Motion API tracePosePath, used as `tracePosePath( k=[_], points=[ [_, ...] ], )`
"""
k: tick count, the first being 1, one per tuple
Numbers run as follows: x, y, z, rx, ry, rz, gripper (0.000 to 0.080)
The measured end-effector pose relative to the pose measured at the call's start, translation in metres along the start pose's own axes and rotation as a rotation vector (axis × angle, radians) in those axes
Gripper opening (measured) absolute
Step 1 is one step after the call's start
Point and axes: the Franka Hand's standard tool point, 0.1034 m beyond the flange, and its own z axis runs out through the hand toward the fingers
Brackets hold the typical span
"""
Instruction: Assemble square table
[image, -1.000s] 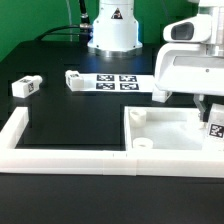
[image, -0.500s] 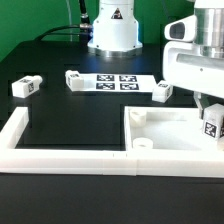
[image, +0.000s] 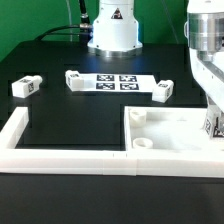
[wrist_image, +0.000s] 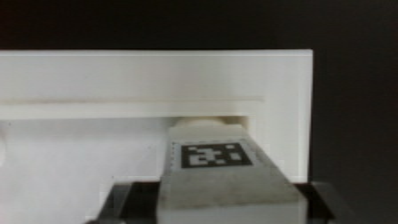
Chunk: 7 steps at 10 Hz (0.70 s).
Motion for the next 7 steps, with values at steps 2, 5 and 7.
tracePosePath(
  k=[2, 5, 7],
  points=[
    [0.0007, -0.0001, 0.001, 0.008, -0.011, 0.184, 0.0292],
    [0.0012, 0.0005, 0.0014, 0.023, -0.034, 0.33, 0.0364],
    [0.0009, 0.0009, 0.002, 0.022, -0.034, 0.328, 0.0547]
  ],
)
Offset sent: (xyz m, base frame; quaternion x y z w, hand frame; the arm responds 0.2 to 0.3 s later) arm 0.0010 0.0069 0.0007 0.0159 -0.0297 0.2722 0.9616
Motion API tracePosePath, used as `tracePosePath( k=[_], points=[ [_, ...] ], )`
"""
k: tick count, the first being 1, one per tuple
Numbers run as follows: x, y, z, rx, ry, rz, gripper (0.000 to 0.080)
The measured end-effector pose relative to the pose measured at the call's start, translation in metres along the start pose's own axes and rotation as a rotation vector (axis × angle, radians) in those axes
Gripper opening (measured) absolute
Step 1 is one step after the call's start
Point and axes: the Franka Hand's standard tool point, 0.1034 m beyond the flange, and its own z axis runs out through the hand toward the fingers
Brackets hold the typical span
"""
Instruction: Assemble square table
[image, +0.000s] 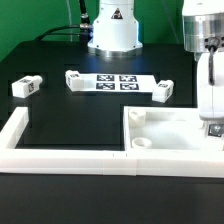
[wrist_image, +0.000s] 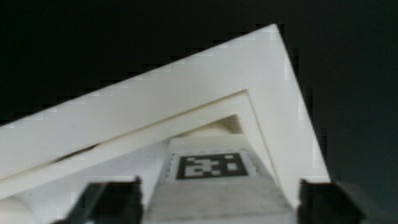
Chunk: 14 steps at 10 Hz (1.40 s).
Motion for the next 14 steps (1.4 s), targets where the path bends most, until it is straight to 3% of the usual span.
tracePosePath(
  k=[1, 2, 3, 5, 6, 12, 13, 14],
  points=[
    [0.0, 0.0, 0.0, 0.0, 0.0, 0.0, 0.0547],
    [0.0, 0.0, 0.0, 0.0, 0.0, 0.0, 0.0628],
    [0.0, 0.0, -0.001, 0.001, -0.001, -0.005, 0.0643],
    [-0.004, -0.001, -0.024, 0.03, -0.019, -0.062, 0.0649],
    [-0.003, 0.001, -0.031, 0.031, -0.023, -0.064, 0.0649],
    [-0.001, 0.004, -0.025, 0.024, -0.017, -0.065, 0.0649],
    [-0.001, 0.003, -0.027, 0.03, -0.018, -0.083, 0.0649],
    [0.003, 0.009, -0.041, 0.061, -0.023, -0.156, 0.0649]
  ],
)
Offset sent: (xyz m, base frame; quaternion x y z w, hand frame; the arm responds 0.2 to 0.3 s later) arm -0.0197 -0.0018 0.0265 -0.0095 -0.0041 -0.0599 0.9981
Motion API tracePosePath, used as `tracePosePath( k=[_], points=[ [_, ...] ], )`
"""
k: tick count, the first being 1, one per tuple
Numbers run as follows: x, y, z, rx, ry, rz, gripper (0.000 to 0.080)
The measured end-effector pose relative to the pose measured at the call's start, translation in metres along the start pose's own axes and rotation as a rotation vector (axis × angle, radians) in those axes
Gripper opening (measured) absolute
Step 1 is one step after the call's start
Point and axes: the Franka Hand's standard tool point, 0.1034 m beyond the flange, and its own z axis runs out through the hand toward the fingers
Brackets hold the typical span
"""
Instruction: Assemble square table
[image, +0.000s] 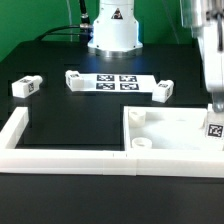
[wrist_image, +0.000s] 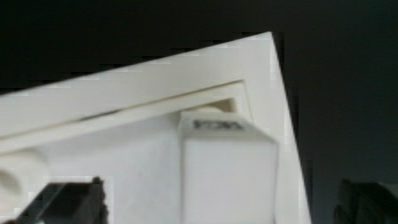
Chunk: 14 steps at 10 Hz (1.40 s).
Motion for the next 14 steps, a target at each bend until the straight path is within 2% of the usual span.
tracePosePath(
  k=[1, 3, 6, 8, 10, 11, 12, 14],
  points=[
    [0.001, 0.018, -0.013, -0.011, -0.007, -0.067, 0.0649],
    [0.0, 0.031, -0.026, -0.035, -0.02, -0.137, 0.0649],
    [0.001, 0.031, -0.022, -0.034, -0.016, -0.163, 0.0649],
    [-0.001, 0.036, -0.016, -0.031, -0.014, -0.24, 0.0649],
    [0.001, 0.068, -0.001, -0.068, -0.013, -0.471, 0.0649],
    [0.005, 0.083, 0.003, -0.103, -0.015, -0.548, 0.0649],
    [0.006, 0.088, 0.005, -0.128, 0.003, -0.634, 0.0649],
    [0.007, 0.086, 0.005, -0.128, -0.004, -0.775, 0.0649]
  ],
)
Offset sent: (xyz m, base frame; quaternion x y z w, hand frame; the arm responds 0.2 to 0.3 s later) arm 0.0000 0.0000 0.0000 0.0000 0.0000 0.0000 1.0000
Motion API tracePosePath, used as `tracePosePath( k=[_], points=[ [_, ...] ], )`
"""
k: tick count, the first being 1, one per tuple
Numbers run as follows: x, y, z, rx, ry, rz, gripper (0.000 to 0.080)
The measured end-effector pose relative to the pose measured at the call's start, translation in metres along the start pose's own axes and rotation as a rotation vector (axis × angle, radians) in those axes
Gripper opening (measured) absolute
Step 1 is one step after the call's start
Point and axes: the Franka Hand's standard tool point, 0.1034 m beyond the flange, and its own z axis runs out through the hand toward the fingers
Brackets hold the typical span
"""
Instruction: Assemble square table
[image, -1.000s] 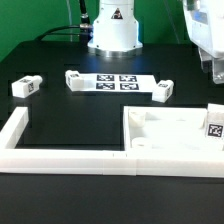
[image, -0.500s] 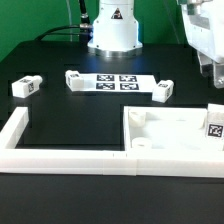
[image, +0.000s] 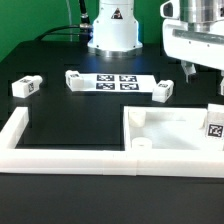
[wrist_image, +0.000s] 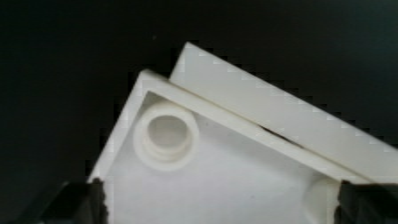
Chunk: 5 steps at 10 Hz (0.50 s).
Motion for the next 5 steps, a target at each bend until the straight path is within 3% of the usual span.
tracePosePath(
  k=[3, 5],
  points=[
    [-0.001, 0.005, 0.002, -0.006, 0.001, -0.23, 0.0649],
    [-0.008, 0.045, 0.012, -0.058, -0.038, -0.437, 0.0649]
  ],
)
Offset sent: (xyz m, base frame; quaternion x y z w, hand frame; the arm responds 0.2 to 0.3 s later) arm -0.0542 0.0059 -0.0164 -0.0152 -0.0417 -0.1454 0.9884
